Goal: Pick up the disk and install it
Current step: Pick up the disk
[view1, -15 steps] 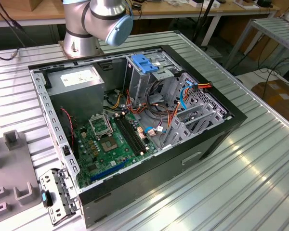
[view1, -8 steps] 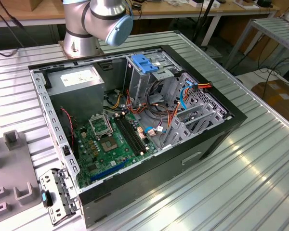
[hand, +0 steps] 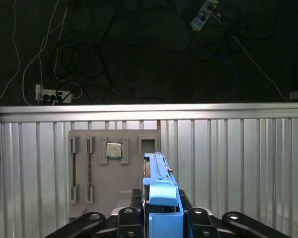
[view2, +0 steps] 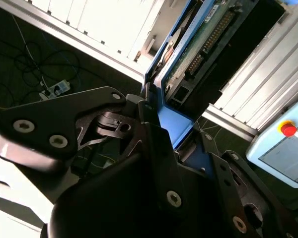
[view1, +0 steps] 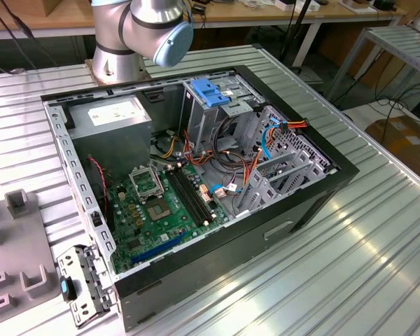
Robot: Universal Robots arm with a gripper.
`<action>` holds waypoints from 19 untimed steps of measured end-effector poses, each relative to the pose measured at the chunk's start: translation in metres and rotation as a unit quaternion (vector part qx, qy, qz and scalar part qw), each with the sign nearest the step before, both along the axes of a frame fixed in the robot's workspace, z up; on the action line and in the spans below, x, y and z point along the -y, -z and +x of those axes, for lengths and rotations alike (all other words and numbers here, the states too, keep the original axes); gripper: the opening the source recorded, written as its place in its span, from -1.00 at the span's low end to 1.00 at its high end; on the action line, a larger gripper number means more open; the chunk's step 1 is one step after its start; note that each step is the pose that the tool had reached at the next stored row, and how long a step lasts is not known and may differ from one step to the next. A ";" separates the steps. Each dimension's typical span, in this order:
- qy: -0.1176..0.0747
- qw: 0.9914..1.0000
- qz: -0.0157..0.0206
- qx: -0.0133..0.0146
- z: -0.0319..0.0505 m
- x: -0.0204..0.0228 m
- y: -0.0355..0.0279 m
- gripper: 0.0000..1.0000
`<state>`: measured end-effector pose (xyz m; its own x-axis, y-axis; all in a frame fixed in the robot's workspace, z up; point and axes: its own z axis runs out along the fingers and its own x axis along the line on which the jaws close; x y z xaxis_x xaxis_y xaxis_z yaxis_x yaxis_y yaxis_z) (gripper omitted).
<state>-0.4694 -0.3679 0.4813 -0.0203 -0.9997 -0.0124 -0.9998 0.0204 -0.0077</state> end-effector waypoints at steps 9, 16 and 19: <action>0.000 1.000 0.001 0.000 0.0000 0.0000 -0.0069 -0.26; 0.000 1.000 0.001 0.000 0.0086 0.0000 -0.0070 -0.26; 0.000 1.000 0.001 0.000 0.0185 0.0000 -0.0069 -0.26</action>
